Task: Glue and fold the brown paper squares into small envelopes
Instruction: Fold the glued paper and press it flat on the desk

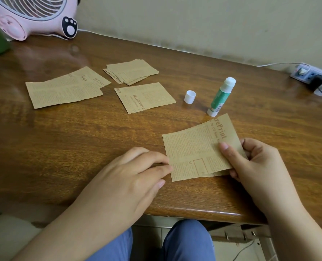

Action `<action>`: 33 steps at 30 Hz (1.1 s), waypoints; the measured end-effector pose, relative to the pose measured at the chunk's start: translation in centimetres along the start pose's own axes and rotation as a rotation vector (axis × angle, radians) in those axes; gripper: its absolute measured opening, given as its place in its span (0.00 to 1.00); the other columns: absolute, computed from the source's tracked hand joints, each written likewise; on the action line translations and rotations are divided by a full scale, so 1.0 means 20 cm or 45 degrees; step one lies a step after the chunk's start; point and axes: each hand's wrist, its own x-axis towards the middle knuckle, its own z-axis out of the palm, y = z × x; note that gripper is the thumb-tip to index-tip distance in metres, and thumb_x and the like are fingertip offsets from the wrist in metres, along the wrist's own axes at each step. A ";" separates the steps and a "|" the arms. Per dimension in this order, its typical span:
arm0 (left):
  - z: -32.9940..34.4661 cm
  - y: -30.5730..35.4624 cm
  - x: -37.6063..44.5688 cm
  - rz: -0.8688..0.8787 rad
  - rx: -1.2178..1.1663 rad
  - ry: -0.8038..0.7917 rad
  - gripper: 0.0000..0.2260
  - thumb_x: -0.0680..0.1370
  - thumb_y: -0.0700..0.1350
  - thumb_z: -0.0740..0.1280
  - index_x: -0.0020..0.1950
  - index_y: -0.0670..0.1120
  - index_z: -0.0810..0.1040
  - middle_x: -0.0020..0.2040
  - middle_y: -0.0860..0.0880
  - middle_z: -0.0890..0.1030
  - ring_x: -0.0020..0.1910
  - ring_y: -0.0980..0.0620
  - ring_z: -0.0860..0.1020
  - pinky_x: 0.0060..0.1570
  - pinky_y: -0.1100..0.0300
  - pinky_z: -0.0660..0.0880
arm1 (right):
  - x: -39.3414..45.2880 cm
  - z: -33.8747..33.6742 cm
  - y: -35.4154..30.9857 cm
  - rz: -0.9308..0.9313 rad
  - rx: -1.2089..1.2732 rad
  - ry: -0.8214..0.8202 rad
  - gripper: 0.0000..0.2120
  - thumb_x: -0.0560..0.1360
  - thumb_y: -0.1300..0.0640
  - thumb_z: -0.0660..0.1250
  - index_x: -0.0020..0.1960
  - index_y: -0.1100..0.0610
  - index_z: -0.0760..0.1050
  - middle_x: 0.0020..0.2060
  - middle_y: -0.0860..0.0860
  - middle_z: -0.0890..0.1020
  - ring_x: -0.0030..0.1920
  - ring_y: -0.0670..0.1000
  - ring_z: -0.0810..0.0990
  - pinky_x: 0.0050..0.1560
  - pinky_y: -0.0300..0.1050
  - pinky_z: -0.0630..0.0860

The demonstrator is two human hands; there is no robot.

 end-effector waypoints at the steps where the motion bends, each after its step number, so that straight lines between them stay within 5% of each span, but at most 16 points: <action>1: 0.00 0.00 0.00 0.005 0.005 -0.006 0.15 0.79 0.47 0.57 0.58 0.46 0.81 0.58 0.54 0.78 0.55 0.53 0.74 0.52 0.58 0.71 | 0.00 0.00 0.00 0.001 0.006 0.002 0.09 0.74 0.47 0.66 0.41 0.52 0.78 0.23 0.50 0.79 0.23 0.42 0.75 0.24 0.31 0.68; 12: 0.01 -0.01 0.01 0.041 0.036 -0.015 0.16 0.78 0.48 0.57 0.55 0.49 0.83 0.57 0.57 0.80 0.52 0.54 0.74 0.49 0.57 0.75 | 0.00 -0.03 -0.01 0.020 -0.037 -0.035 0.09 0.74 0.48 0.67 0.41 0.52 0.79 0.26 0.53 0.81 0.23 0.45 0.75 0.24 0.33 0.71; 17: 0.05 -0.04 0.01 0.019 -0.027 -0.081 0.15 0.79 0.48 0.57 0.58 0.49 0.80 0.58 0.57 0.79 0.57 0.59 0.72 0.58 0.65 0.66 | 0.07 -0.12 -0.01 0.137 -0.357 -0.158 0.09 0.73 0.46 0.68 0.39 0.51 0.80 0.34 0.49 0.84 0.36 0.49 0.82 0.38 0.46 0.79; 21: 0.11 -0.11 -0.02 -0.012 0.003 -0.235 0.15 0.81 0.52 0.56 0.66 0.54 0.74 0.65 0.62 0.72 0.64 0.61 0.66 0.62 0.62 0.66 | 0.13 -0.13 -0.02 0.189 -0.557 -0.264 0.10 0.71 0.45 0.70 0.39 0.51 0.80 0.31 0.47 0.81 0.29 0.44 0.76 0.26 0.35 0.71; 33: 0.17 -0.16 -0.02 -0.020 -0.001 -0.293 0.17 0.81 0.54 0.57 0.69 0.58 0.70 0.67 0.64 0.68 0.68 0.60 0.64 0.64 0.58 0.64 | 0.15 -0.15 -0.02 0.182 -0.561 -0.268 0.12 0.69 0.45 0.73 0.35 0.52 0.80 0.27 0.44 0.77 0.28 0.42 0.72 0.26 0.34 0.65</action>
